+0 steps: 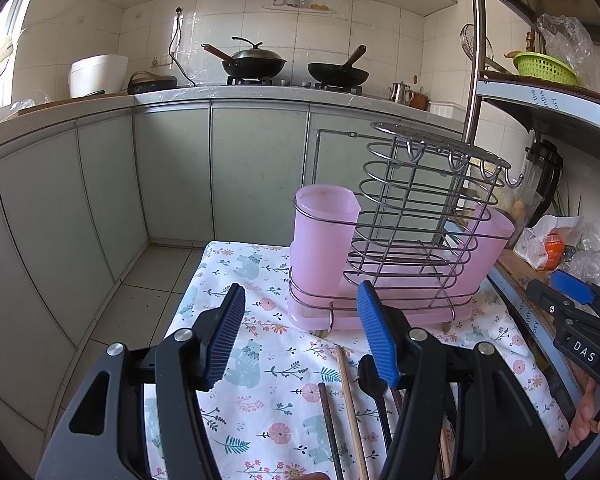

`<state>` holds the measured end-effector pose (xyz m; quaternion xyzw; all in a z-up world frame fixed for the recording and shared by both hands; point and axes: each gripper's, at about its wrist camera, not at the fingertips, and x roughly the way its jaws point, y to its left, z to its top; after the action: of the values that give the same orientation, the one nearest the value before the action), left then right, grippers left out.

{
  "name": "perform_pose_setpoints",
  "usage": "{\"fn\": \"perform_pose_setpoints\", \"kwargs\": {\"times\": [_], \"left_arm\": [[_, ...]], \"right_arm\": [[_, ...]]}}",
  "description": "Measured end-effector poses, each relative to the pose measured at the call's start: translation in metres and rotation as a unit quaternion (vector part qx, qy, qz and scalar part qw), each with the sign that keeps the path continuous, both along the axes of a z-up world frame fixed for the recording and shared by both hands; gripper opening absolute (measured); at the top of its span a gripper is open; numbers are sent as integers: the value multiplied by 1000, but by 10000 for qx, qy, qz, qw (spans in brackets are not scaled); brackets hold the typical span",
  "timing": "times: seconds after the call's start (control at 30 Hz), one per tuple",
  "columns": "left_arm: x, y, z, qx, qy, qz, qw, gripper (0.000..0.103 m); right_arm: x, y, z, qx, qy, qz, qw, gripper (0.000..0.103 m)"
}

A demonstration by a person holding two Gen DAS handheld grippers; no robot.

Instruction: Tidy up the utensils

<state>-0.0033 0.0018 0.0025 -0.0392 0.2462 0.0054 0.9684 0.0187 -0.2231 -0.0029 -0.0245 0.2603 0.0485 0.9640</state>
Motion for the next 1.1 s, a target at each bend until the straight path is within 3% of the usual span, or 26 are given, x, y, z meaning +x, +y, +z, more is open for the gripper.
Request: {"fn": "perform_pose_setpoints", "kwargs": {"times": [0.5, 0.73, 1.1], "left_arm": [[3, 2, -5, 30, 69, -2, 10000, 59], [8, 7, -7, 37, 196, -100, 9998, 59], [26, 25, -32, -160, 1164, -408, 9922, 59]], "right_arm": [[-1, -1, 0, -10, 21, -10, 10000, 51], [6, -11, -8, 71, 320, -58, 9994, 51], [14, -37, -31, 527, 928, -102, 9942, 51]]}}
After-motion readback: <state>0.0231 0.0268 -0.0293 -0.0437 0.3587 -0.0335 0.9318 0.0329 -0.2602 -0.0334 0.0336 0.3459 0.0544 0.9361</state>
